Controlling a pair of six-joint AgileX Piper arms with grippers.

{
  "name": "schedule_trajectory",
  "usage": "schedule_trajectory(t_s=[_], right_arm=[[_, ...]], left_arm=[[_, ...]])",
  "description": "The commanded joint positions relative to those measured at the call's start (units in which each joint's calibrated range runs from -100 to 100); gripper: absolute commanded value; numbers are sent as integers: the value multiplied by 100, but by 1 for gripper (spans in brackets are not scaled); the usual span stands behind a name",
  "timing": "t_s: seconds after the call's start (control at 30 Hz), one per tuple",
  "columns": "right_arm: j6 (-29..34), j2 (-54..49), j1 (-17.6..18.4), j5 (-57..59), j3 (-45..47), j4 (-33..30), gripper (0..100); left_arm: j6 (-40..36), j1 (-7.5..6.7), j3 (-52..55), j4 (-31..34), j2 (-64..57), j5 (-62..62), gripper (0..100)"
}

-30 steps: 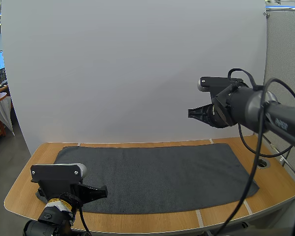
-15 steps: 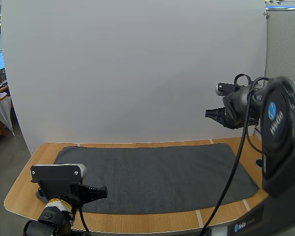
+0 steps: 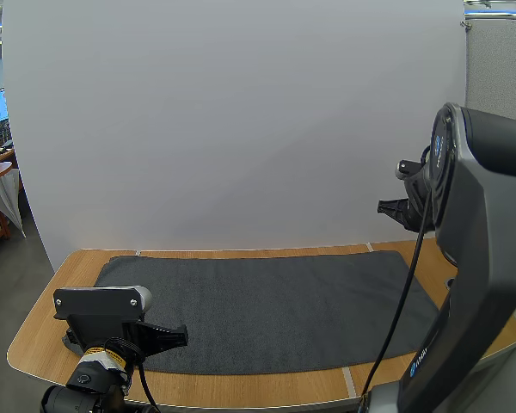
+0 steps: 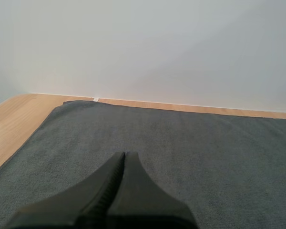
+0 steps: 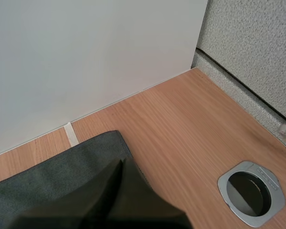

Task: Fold the towel

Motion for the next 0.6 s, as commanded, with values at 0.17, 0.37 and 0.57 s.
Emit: schedule_trajectory(t_s=[0.17, 0.37, 0.57], right_arm=[[-101, 874, -75, -435, -493, 25, 88], [-325, 921, -75, -1000, -493, -155, 100], [-275, 962, -91, -933, -493, -11, 100]], left_arm=[[-64, 9, 0, 2, 0, -51, 0], [-64, 9, 0, 2, 0, -51, 0], [-64, 9, 0, 2, 0, -51, 0]])
